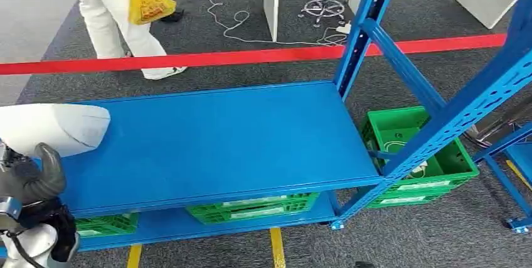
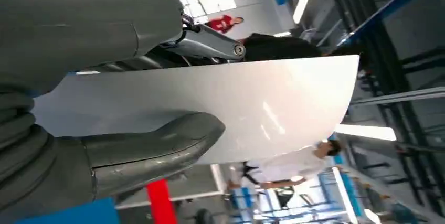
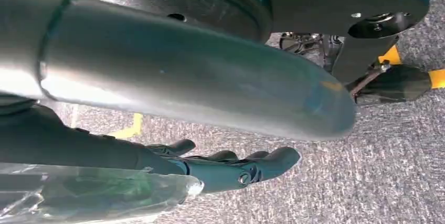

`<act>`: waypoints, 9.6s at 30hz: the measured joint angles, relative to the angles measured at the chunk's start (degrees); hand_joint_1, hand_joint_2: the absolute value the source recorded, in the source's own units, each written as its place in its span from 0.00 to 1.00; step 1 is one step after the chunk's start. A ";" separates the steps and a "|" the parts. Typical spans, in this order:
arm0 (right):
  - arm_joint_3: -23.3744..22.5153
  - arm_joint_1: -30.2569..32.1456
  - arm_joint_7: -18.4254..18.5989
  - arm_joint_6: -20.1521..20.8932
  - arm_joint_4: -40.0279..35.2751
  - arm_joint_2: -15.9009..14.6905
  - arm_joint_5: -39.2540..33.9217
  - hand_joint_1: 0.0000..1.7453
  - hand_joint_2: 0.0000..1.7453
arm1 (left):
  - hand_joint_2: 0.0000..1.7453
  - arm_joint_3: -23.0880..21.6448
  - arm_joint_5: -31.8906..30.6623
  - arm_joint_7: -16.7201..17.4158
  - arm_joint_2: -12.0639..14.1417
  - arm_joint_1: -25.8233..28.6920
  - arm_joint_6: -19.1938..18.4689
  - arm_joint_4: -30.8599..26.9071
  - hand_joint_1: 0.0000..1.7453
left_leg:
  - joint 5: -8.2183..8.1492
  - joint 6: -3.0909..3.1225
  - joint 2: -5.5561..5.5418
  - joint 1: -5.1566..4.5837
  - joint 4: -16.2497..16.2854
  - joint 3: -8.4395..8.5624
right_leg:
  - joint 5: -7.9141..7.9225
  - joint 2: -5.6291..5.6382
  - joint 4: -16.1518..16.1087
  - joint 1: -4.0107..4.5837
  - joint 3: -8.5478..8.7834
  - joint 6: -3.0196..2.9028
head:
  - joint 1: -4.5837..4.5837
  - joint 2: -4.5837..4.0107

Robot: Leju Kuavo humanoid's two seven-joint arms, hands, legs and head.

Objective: Take the parts from the cabinet and place them on the table.

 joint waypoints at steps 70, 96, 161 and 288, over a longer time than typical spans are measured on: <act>0.52 -0.81 -3.10 -0.83 0.04 -0.31 2.54 0.00 0.00 | 1.00 -9.66 -17.73 -1.75 4.39 5.98 19.13 -9.31 1.00 | 6.27 0.24 0.59 0.00 -0.69 -5.21 | -5.12 -0.08 -3.23 0.51 7.78 -0.08 | 0.77 0.00; 1.64 -0.31 -6.47 -1.73 0.04 -0.35 3.48 0.00 0.00 | 1.00 -8.50 -18.75 -1.75 4.35 8.67 19.94 -10.18 1.00 | 4.45 1.77 0.54 -0.23 -1.07 -4.29 | -4.54 -0.50 12.37 0.09 -1.29 0.83 | 0.70 0.00; 3.93 0.01 -7.13 -1.55 0.02 -0.68 5.64 0.00 0.00 | 1.00 -6.64 -19.30 -1.75 3.39 11.98 21.68 -12.22 1.00 | 4.22 -0.37 -4.25 0.69 -0.21 -4.37 | -4.35 3.73 -1.62 -1.04 5.84 1.44 | 0.44 0.00; 1.42 0.39 -9.33 -2.17 -0.04 -3.28 4.90 0.00 0.00 | 1.00 1.01 -13.31 -1.77 0.83 19.37 23.13 -21.83 1.00 | 4.12 -1.20 -4.88 0.82 0.53 -4.91 | -2.98 1.70 -0.26 -1.02 3.67 0.33 | -0.28 0.00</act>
